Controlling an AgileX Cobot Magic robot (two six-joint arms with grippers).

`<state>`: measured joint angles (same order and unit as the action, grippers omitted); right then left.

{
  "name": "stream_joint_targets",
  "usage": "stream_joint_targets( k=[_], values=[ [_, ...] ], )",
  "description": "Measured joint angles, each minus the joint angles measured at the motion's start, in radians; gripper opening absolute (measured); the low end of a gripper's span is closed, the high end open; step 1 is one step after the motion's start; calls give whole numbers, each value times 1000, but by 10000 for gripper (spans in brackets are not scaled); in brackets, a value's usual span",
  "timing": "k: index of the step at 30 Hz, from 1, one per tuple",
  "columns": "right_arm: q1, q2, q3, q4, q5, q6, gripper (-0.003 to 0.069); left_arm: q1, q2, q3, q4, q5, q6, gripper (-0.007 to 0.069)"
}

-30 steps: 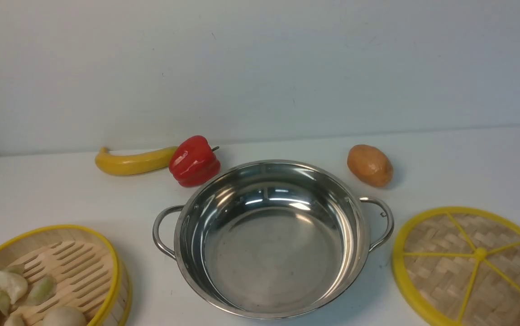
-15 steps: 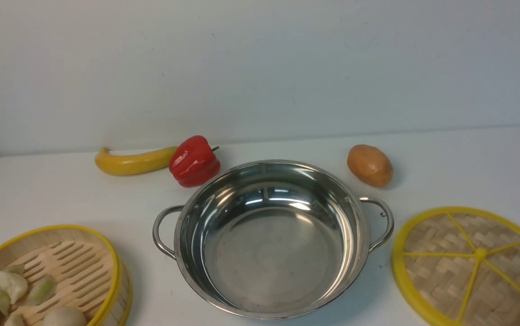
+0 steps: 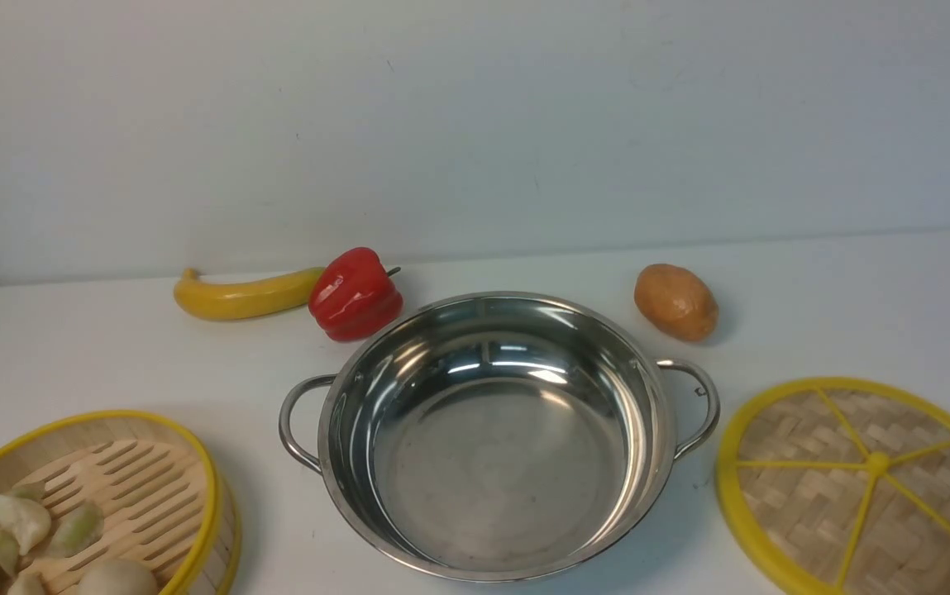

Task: Place the steamer in the pot on the white table, and put the lid on the steamer.
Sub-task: 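Grasp the rim of the steamer basket holding the buns with the left gripper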

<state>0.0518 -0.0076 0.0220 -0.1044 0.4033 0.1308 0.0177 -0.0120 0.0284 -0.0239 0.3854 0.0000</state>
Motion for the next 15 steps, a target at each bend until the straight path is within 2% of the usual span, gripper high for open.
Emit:
stream_joint_targets(
  k=[9, 15],
  values=[
    [0, 0, 0, 0, 0, 2, 241, 0, 0, 0, -35, -7, 0, 123],
    [0, 0, 0, 0, 0, 2, 241, 0, 0, 0, -200, -118, -36, 123]
  ],
)
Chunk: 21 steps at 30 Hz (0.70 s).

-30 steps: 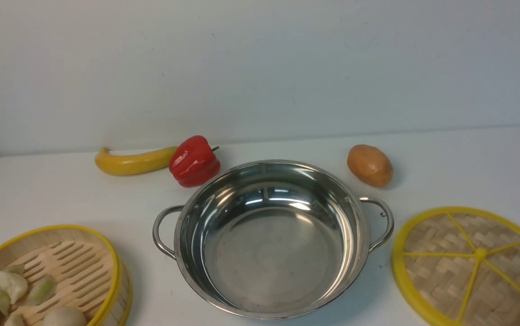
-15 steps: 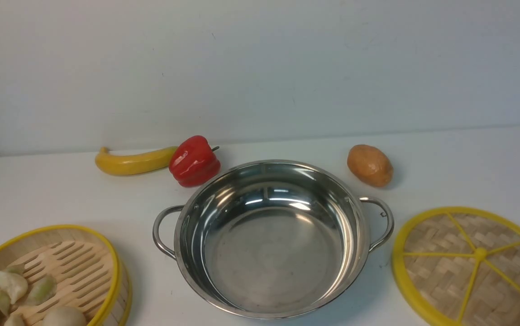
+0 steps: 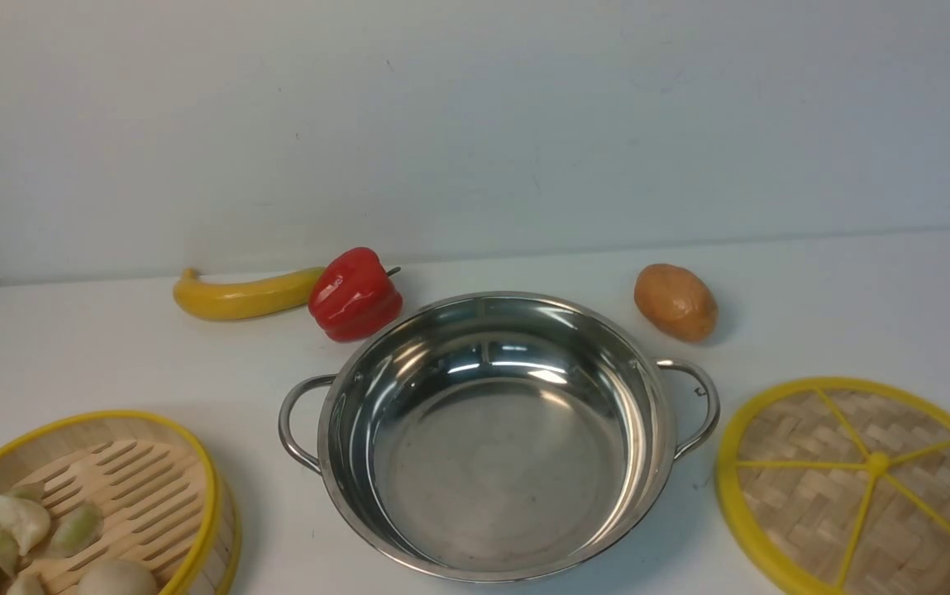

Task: Place the steamer in the pot on the white table, and put the lid on the steamer.
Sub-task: 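Grasp the rim of the steamer basket holding the buns with the left gripper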

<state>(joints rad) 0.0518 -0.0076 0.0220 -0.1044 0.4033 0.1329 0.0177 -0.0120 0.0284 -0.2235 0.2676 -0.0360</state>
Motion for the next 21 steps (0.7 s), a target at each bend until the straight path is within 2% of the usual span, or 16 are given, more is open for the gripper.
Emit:
stream_joint_targets(
  k=[7, 11, 14, 17, 21],
  values=[
    [0, 0, 0, 0, 0, 0, 241, 0, 0, 0, -221, -176, -28, 123],
    [0, 0, 0, 0, 0, 0, 241, 0, 0, -76, -257, -121, -18, 130],
    [0, 0, 0, 0, 0, 0, 241, 0, 54, -239, -263, 24, 19, 158],
    [0, 0, 0, 0, 0, 0, 241, 0, 194, -405, -241, 232, 54, 196],
    [0, 0, 0, 0, 0, 0, 241, 0, 384, -602, -133, 450, 104, 255]
  ],
)
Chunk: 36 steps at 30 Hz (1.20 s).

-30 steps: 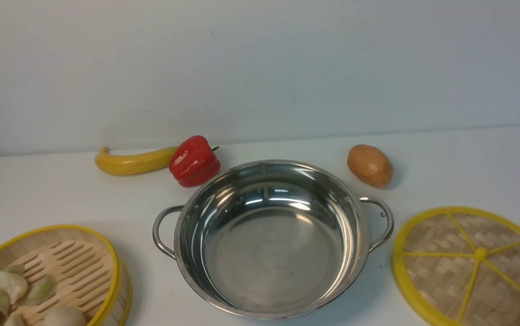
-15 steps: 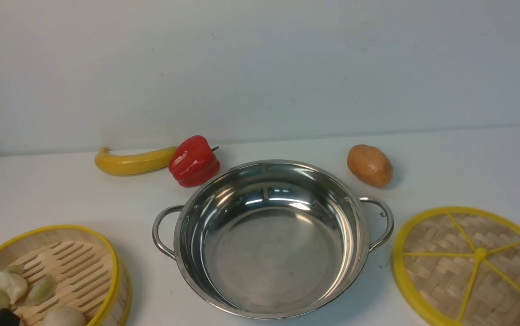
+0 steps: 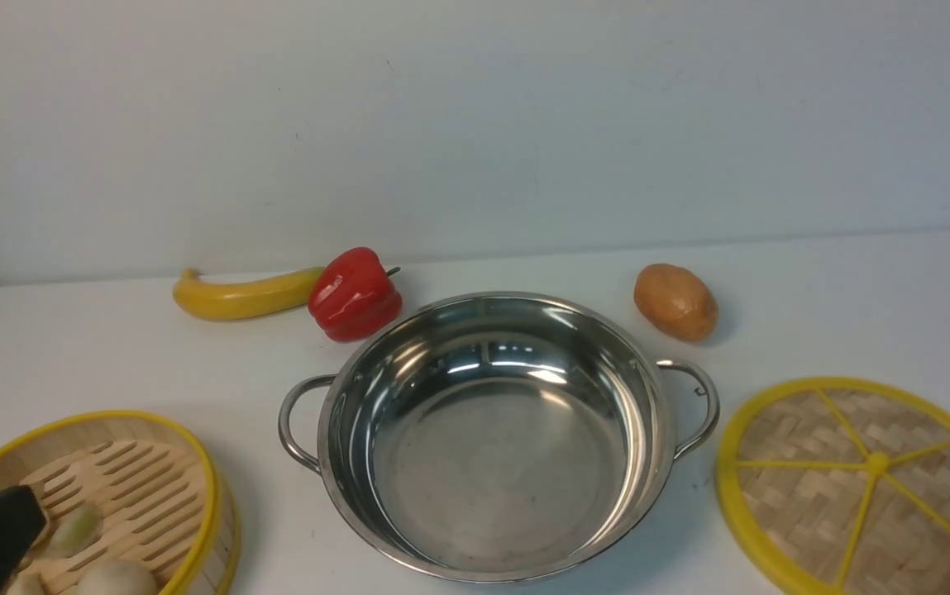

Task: Place the steamer in the pot on the white table, and put the lid on the steamer.
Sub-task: 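Grasp the rim of the steamer basket holding the buns with the left gripper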

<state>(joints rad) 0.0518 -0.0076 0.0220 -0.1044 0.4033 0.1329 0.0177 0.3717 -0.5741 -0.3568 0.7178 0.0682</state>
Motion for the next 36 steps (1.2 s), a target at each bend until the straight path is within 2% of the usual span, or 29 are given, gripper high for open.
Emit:
stream_joint_targets(
  k=[6, 11, 16, 23, 36],
  values=[
    [0, 0, 0, 0, 0, -1, 241, 0, 274, -211, 64, 218, 16, 295],
    [0, 0, 0, 0, 0, -1, 241, 0, 495, -305, 81, 286, 101, 295],
    [0, 0, 0, 0, 0, -1, 241, 0, 680, -348, 82, 301, 174, 295],
    [0, 0, 0, 0, 0, -1, 241, 0, 891, -382, 133, 299, 189, 295],
    [0, 0, 0, 0, 0, -1, 241, 0, 1180, -474, 130, 291, 112, 295]
  ],
)
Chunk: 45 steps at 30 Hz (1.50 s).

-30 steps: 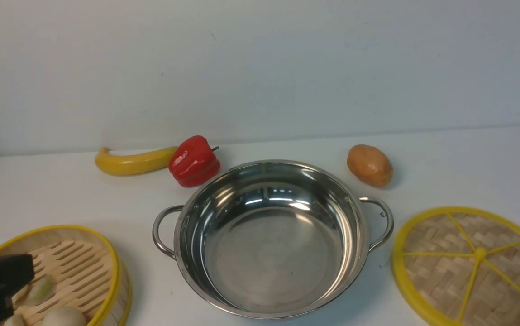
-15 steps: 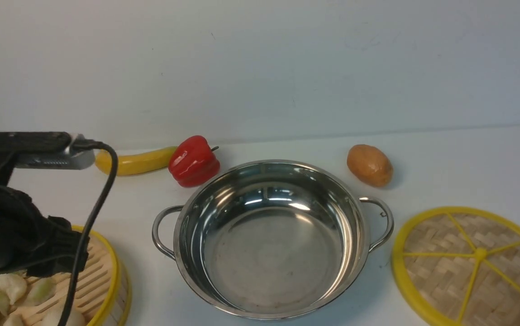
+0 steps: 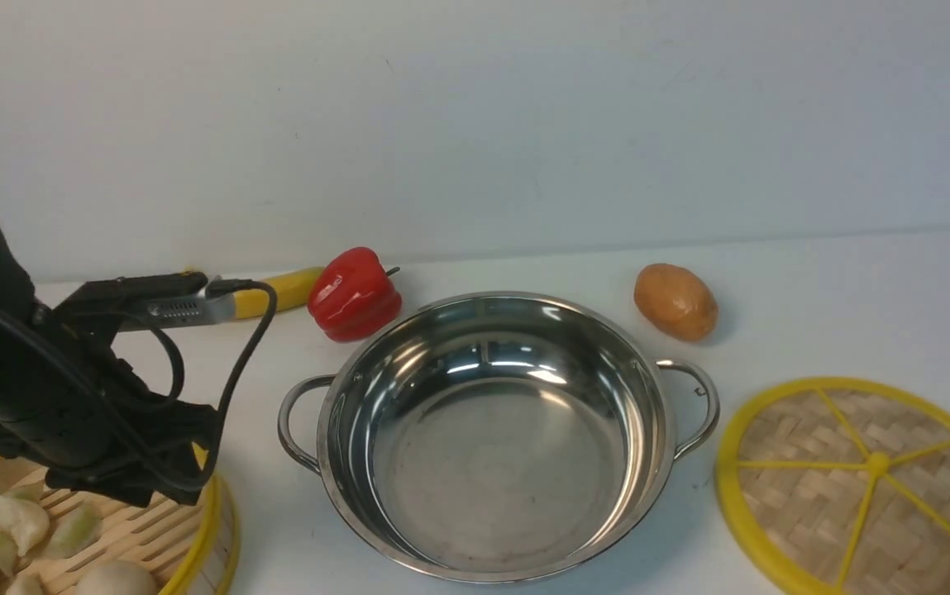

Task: Place the steamer in the pot on the white table, and put the lid on the steamer.
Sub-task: 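Grasp the rim of the steamer basket holding the buns with the left gripper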

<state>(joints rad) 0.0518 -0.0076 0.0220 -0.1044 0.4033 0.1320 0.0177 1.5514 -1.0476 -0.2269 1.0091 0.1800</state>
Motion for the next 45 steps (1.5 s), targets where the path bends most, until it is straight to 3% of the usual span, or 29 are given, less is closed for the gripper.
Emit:
stream_joint_targets(
  k=[26, 32, 45],
  values=[
    [0, 0, 0, 0, 0, 1, 241, -2, 231, -9, -48, -126, -3, 295],
    [0, 0, 0, 0, 0, 1, 241, -43, 238, -9, -48, -137, -4, 295],
    [0, 0, 0, 0, 0, 1, 241, -83, 238, -10, 105, -142, -141, 295]
  ],
)
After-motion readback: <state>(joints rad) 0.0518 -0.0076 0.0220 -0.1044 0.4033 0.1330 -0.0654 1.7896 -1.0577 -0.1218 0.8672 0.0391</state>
